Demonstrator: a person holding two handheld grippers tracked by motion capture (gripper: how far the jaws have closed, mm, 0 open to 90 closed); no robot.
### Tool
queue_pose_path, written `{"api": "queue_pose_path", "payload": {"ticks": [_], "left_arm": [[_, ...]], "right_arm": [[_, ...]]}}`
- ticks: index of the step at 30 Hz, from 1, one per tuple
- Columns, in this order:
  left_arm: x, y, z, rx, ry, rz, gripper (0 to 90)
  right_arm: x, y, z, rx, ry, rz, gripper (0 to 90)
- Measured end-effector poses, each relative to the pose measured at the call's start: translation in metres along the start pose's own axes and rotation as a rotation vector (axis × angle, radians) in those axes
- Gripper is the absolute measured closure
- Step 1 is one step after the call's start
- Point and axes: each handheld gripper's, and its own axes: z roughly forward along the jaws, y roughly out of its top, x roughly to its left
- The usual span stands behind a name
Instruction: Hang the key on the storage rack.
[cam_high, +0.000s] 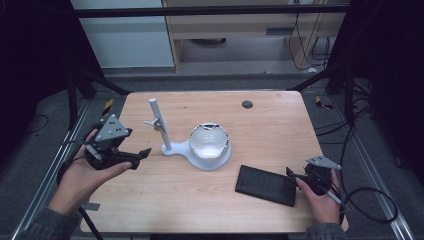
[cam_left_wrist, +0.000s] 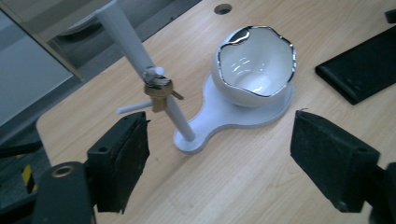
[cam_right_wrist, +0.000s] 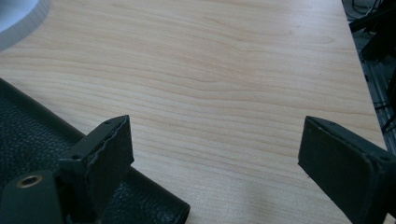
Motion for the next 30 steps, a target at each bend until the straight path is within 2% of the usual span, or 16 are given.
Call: {"api": "queue_pose_path", "payload": {"ticks": [5, 6, 9, 13, 17, 22, 27, 30], "left_arm": [[-0.022, -0.014, 0.005, -0.033, -0.042, 0.01, 15.5], [-0.026, -0.016, 0.006, -0.038, -0.046, 0.026, 15.5], [-0.037, -0.022, 0.012, -0.04, -0.063, 0.038, 15.7], [-0.055, -0.03, 0.025, -0.043, -0.11, 0.035, 18.2], [-0.068, -0.035, 0.041, -0.029, -0.149, 0.045, 22.9], [-0.08, -0.038, 0.061, -0.013, -0.201, 0.02, 30.9], [-0.094, -0.039, 0.085, 0.024, -0.235, 0.047, 38.9], [-0.103, -0.038, 0.1, 0.036, -0.262, 0.056, 48.7]], "right_arm": [[0.004, -0.001, -0.008, -0.026, 0.006, -0.011, 11.6], [0.006, -0.001, -0.011, -0.03, 0.004, -0.016, 12.1], [0.01, -0.002, -0.014, -0.043, 0.006, -0.033, 13.5], [0.016, -0.003, -0.018, -0.049, 0.013, -0.058, 15.2], [0.02, -0.005, -0.023, -0.061, 0.014, -0.078, 17.3], [0.023, -0.006, -0.028, -0.077, 0.015, -0.101, 18.3], [0.027, -0.007, -0.031, -0.088, 0.026, -0.104, 17.8], [0.028, -0.007, -0.031, -0.09, 0.035, -0.112, 17.5]]}}
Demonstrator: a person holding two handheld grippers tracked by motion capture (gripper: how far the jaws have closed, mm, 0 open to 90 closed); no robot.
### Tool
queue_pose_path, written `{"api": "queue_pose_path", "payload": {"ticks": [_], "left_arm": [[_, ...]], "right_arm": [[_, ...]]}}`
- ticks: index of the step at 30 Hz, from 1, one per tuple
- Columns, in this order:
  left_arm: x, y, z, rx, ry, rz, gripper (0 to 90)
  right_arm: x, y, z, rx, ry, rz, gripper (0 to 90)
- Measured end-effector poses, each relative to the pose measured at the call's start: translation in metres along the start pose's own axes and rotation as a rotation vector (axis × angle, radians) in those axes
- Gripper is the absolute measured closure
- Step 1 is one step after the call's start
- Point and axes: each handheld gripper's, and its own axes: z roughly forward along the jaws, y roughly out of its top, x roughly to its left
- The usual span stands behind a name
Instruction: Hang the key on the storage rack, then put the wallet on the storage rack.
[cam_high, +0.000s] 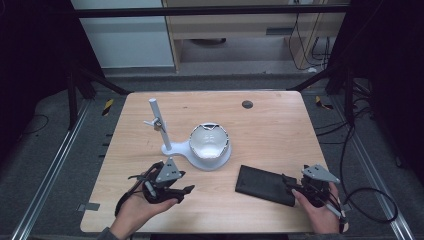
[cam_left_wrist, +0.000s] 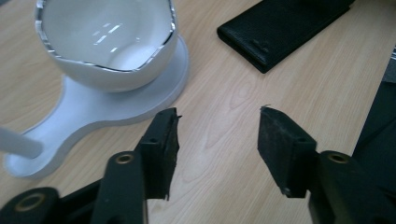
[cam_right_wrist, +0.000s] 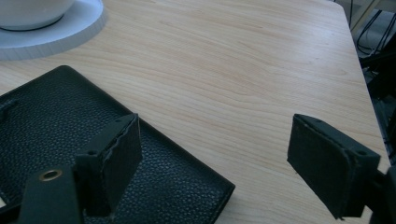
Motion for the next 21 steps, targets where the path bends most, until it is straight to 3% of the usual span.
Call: {"api": "queue_pose_path", "payload": {"ticks": [2, 11, 14, 21], "left_arm": [[-0.004, 0.002, 0.013, 0.024, -0.028, 0.026, 59.6], [-0.007, 0.015, 0.056, 0.076, -0.101, 0.056, 84.2], [-0.008, 0.018, 0.067, 0.093, -0.114, 0.063, 89.5], [-0.009, 0.026, 0.082, 0.109, -0.145, 0.065, 90.0]], "right_arm": [[0.002, 0.0, -0.001, 0.001, 0.005, -0.008, 17.6], [0.003, 0.0, -0.004, -0.009, 0.011, -0.001, 20.6], [0.004, 0.001, -0.004, -0.014, 0.012, -0.008, 21.0], [0.007, 0.002, -0.003, -0.01, 0.017, -0.012, 21.0]]}}
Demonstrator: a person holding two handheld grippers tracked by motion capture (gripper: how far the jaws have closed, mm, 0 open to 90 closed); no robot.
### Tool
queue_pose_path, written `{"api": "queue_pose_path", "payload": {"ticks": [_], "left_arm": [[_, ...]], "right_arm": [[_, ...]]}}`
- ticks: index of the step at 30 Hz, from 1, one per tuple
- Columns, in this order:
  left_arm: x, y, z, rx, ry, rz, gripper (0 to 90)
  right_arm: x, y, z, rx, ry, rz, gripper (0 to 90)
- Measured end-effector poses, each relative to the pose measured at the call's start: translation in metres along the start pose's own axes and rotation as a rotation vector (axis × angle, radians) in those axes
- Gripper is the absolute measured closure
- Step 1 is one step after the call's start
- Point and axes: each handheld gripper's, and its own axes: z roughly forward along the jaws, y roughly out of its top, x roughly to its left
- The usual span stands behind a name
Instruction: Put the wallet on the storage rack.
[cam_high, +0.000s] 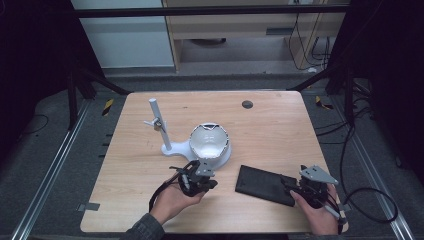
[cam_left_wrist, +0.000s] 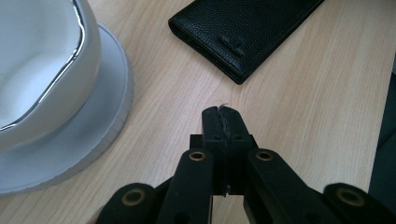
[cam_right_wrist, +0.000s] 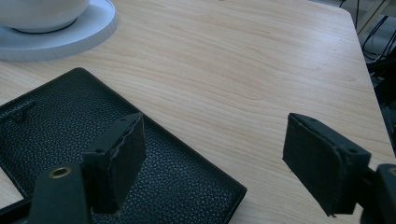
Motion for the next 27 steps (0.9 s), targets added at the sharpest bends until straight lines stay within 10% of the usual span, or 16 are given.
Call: {"api": "queue_pose_path", "payload": {"ticks": [27], "left_arm": [[-0.004, 0.022, 0.056, 0.126, -0.075, 0.024, 90.0]], "right_arm": [[-0.003, 0.0, -0.001, -0.005, 0.006, 0.009, 20.1]]}}
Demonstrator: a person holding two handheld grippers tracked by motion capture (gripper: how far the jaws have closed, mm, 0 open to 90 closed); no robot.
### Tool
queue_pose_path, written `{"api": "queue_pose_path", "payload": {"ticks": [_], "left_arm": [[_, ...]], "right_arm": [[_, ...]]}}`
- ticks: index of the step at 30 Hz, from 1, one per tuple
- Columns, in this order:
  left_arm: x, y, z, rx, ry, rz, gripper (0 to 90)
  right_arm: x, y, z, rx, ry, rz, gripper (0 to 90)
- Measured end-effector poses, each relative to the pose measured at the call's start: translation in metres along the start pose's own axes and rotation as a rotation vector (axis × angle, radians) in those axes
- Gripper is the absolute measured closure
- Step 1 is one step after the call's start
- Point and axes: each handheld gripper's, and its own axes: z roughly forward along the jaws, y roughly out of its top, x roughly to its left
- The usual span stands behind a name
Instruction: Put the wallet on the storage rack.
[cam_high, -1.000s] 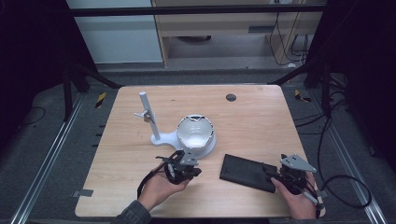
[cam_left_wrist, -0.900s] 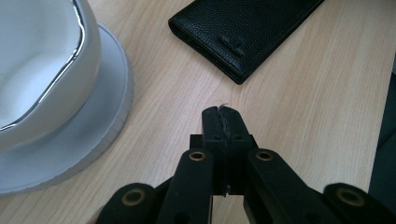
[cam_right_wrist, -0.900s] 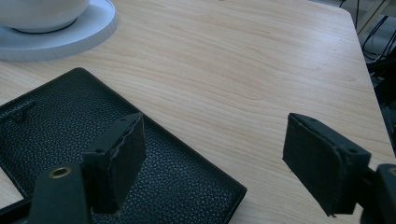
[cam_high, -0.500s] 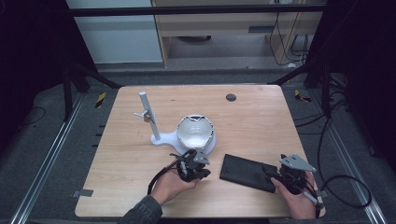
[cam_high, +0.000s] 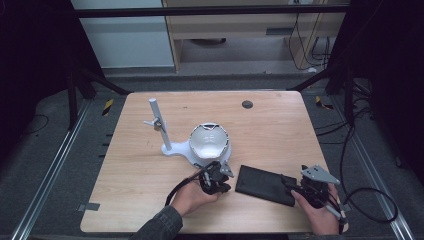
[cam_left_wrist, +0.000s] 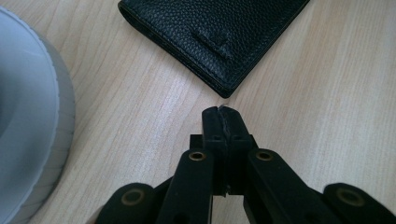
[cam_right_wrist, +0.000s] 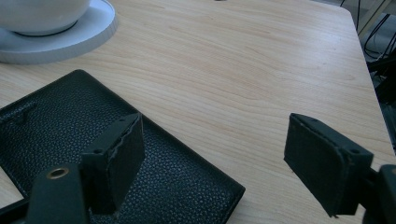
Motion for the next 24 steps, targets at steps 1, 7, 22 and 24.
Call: {"api": "queue_pose_path", "payload": {"ticks": [1, 7, 22, 24], "left_arm": [[0.0, 0.001, 0.001, 0.008, -0.003, 0.004, 90.0], [0.001, 0.003, 0.005, 0.017, -0.011, -0.001, 90.0], [0.001, 0.009, 0.014, 0.044, -0.032, 0.006, 90.0], [0.001, 0.009, 0.015, 0.039, -0.031, 0.0, 90.0]], "right_arm": [[0.0, 0.0, 0.0, 0.0, 0.0, 0.001, 20.0], [0.0, 0.0, 0.0, 0.001, 0.0, 0.001, 20.0], [-0.001, 0.0, -0.001, -0.003, 0.001, 0.003, 19.9], [-0.001, 0.0, -0.001, -0.004, 0.001, 0.003, 19.9]]}}
